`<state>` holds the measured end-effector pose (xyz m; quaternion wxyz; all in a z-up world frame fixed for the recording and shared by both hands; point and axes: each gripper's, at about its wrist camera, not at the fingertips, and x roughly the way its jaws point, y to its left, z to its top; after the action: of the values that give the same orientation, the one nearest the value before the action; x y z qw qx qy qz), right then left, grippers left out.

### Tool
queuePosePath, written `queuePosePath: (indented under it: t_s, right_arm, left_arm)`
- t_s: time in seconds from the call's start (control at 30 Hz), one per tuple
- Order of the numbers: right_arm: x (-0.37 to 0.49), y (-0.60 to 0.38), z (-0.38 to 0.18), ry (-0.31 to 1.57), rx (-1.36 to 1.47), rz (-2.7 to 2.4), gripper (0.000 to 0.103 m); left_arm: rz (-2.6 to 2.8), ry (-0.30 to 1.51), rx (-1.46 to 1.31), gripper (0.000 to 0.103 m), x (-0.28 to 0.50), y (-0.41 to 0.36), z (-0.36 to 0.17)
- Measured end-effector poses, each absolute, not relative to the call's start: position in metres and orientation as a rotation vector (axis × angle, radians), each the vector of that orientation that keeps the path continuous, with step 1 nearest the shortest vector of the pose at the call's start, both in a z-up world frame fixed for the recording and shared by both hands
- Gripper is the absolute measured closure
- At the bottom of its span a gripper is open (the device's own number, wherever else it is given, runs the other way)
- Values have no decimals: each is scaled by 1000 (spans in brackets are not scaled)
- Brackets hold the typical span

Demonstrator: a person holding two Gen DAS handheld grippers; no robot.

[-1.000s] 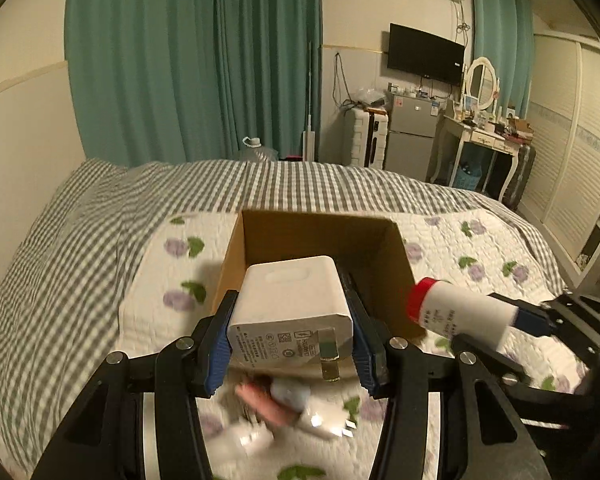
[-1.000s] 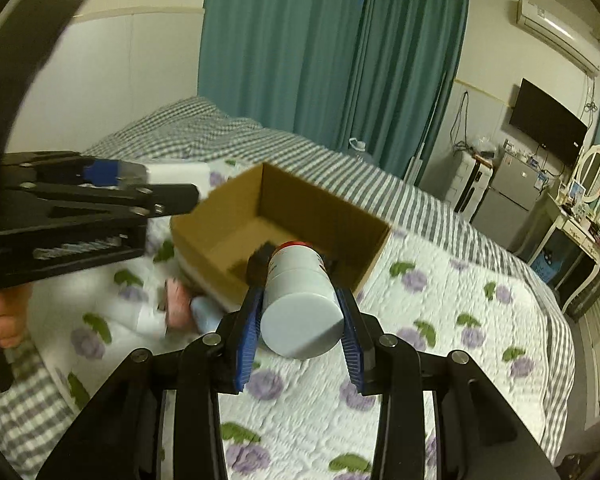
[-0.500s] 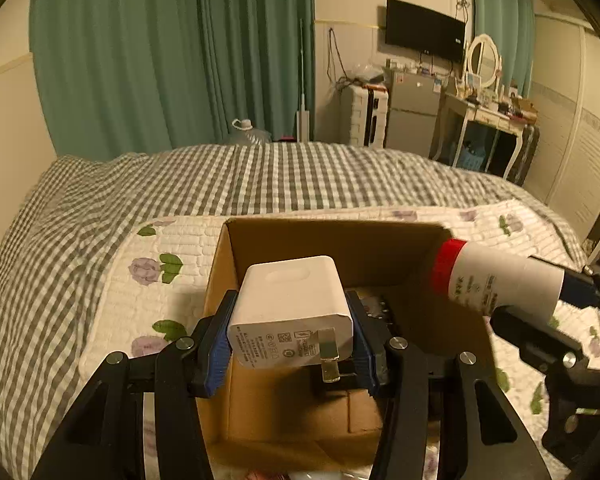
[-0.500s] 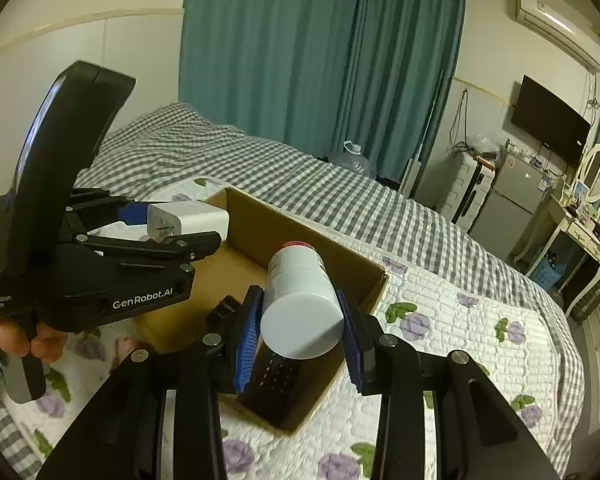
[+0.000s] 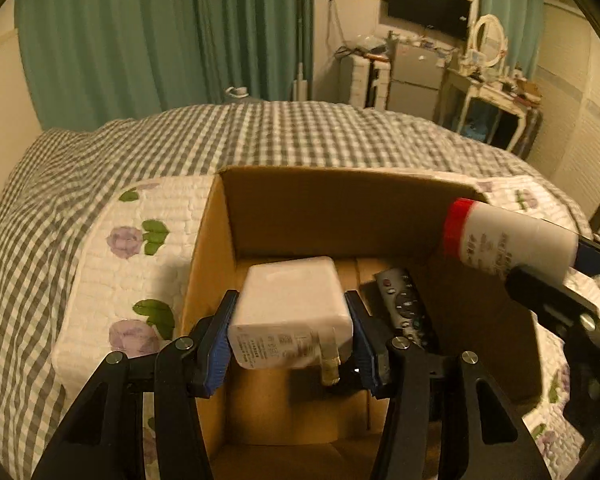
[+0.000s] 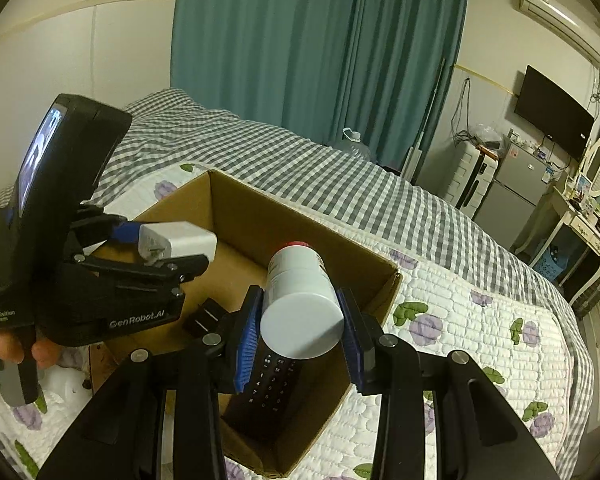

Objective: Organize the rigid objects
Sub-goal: 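Lower the charger and bottle into the box and open both grippers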

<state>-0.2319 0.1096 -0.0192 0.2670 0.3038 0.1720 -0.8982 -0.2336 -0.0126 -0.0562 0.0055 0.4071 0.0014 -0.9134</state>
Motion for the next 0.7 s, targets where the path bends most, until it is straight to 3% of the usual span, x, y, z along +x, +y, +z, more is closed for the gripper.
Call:
queuePosePath:
  t_s: [0.1,0.33,0.7]
  right_arm:
    - [-237,112,-18,462,829,-2434,66]
    - [-242,113,-20,434,859,-2449,66]
    - [-273,90,-51,418,943,-2419,66]
  left_arm:
    - [-2911,-52,1168,39,-221,-8,-36]
    - [-2903,-71,1118,38,-206,-16,-13]
    - [-2895,-33,1107,38,-188,-33,-23]
